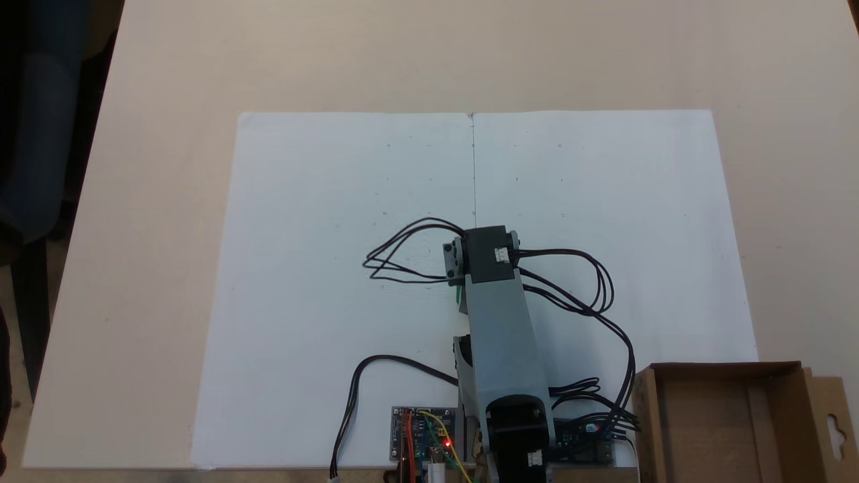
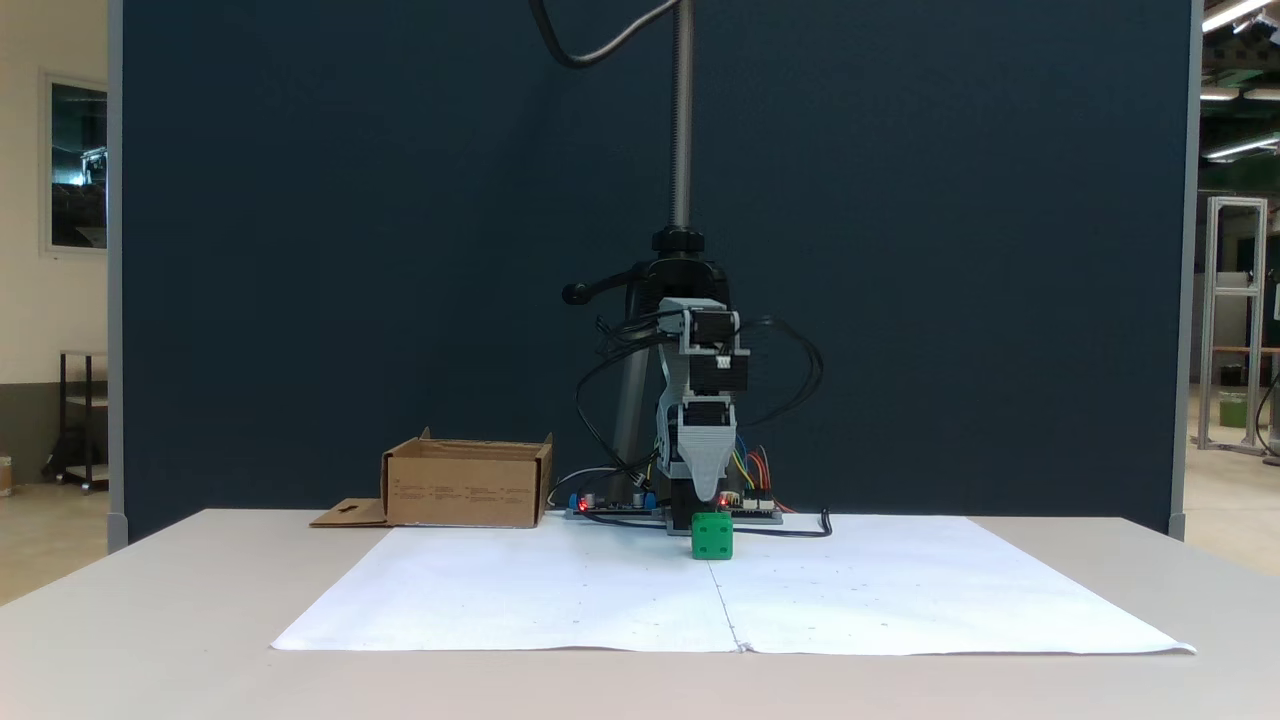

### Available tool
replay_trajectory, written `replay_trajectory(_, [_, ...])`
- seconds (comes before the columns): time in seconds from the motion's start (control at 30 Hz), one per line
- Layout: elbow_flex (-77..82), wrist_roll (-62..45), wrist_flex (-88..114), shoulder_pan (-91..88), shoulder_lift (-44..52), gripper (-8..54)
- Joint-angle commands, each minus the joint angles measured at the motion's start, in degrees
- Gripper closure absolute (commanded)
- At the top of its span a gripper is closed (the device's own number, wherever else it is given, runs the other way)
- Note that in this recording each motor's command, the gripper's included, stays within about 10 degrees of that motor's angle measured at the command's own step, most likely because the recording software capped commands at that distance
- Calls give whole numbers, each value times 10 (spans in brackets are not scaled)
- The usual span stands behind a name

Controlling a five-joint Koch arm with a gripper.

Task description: Grasp a green dice and put it in the bin.

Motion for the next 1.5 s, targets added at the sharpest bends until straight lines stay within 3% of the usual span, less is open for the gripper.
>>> replay_trajectory(0.0, [-2, 27, -18, -16, 62, 21])
replay_trajectory(0.33, [31, 28, -68, -23, 54, 24])
replay_trajectory(1.47, [69, 27, -153, -18, -110, 25])
